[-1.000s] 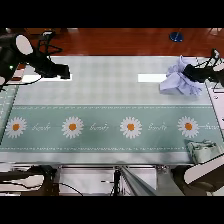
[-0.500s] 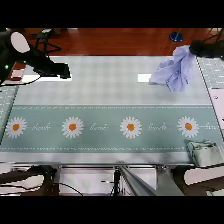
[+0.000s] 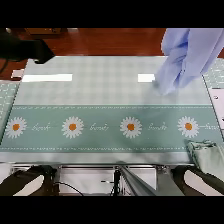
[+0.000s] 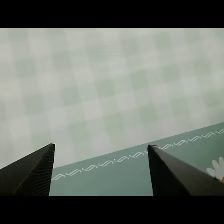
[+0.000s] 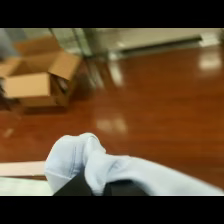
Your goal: Fold the shirts.
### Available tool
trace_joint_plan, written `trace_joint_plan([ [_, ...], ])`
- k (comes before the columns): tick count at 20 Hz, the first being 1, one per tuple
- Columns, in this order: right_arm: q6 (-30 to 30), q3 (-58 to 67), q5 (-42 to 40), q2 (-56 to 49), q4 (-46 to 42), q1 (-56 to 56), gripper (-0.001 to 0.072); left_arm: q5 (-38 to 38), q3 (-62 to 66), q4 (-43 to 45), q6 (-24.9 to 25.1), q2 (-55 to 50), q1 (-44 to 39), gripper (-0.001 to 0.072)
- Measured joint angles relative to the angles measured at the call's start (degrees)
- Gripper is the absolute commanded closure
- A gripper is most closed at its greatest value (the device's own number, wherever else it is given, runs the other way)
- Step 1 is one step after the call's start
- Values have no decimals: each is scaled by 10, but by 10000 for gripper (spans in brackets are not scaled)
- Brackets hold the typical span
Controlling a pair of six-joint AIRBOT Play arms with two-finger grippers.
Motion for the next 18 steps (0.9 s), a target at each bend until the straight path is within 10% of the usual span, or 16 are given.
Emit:
trace_joint_plan([
  [8, 35, -1, 139, 42, 52, 66, 685, 0, 1, -3, -17, 172, 0, 14],
  [16, 76, -1, 192, -111, -132, 395, 678, -59, 0, -4, -25, 219, 0, 14],
  [18, 83, -1, 191, -163, -160, 461, 335, -71, 0, -4, -25, 219, 0, 14],
])
